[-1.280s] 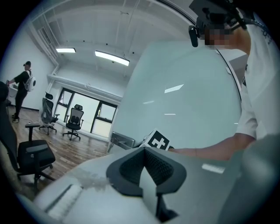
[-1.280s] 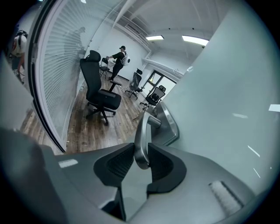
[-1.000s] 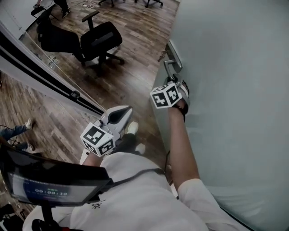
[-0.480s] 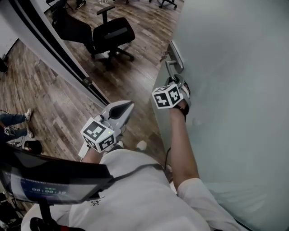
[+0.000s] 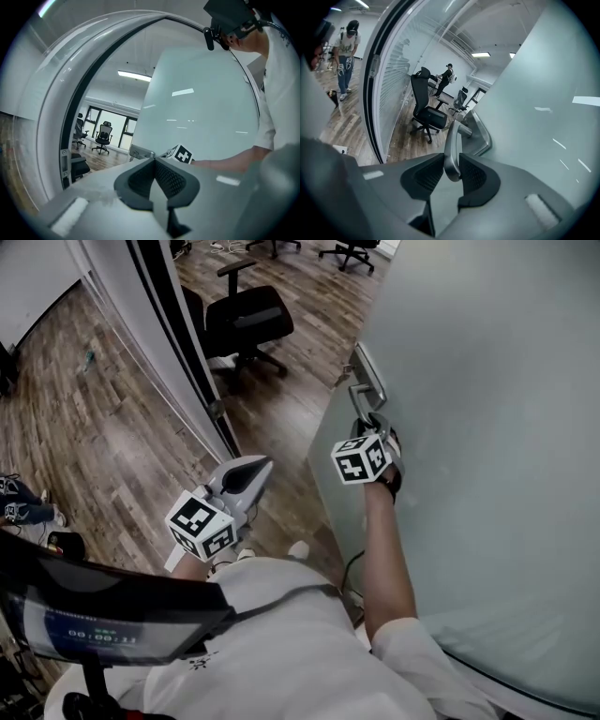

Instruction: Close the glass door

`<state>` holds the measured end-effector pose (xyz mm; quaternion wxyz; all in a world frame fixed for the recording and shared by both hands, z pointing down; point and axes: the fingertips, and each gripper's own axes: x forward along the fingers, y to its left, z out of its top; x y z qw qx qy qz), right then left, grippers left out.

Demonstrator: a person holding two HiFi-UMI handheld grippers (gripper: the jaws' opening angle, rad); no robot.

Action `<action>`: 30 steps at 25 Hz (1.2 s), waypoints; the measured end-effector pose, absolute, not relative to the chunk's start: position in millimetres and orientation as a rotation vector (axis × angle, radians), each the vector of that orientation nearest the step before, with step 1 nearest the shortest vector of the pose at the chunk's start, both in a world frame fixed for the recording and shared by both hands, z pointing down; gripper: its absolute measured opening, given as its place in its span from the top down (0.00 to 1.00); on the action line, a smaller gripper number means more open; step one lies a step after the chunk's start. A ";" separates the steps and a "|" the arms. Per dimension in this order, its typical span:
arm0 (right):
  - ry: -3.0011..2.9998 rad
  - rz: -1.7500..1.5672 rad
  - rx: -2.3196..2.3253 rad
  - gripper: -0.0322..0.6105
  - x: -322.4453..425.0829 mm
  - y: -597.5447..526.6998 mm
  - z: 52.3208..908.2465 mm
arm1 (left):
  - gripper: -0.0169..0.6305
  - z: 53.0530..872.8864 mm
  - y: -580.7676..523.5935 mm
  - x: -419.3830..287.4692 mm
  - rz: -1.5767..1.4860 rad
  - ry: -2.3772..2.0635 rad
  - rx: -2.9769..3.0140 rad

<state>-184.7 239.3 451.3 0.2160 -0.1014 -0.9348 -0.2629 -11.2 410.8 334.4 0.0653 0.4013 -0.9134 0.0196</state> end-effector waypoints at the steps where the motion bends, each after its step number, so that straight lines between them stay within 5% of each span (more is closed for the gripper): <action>1: -2.595 -0.732 -0.284 0.80 -181.8 245.5 451.7 | 0.96 332.8 418.7 -9.9 0.060 -2.758 1.215; 30: -2.587 -0.822 -0.496 0.78 -106.5 342.9 440.9 | 0.96 318.7 503.8 35.7 0.035 -2.764 1.230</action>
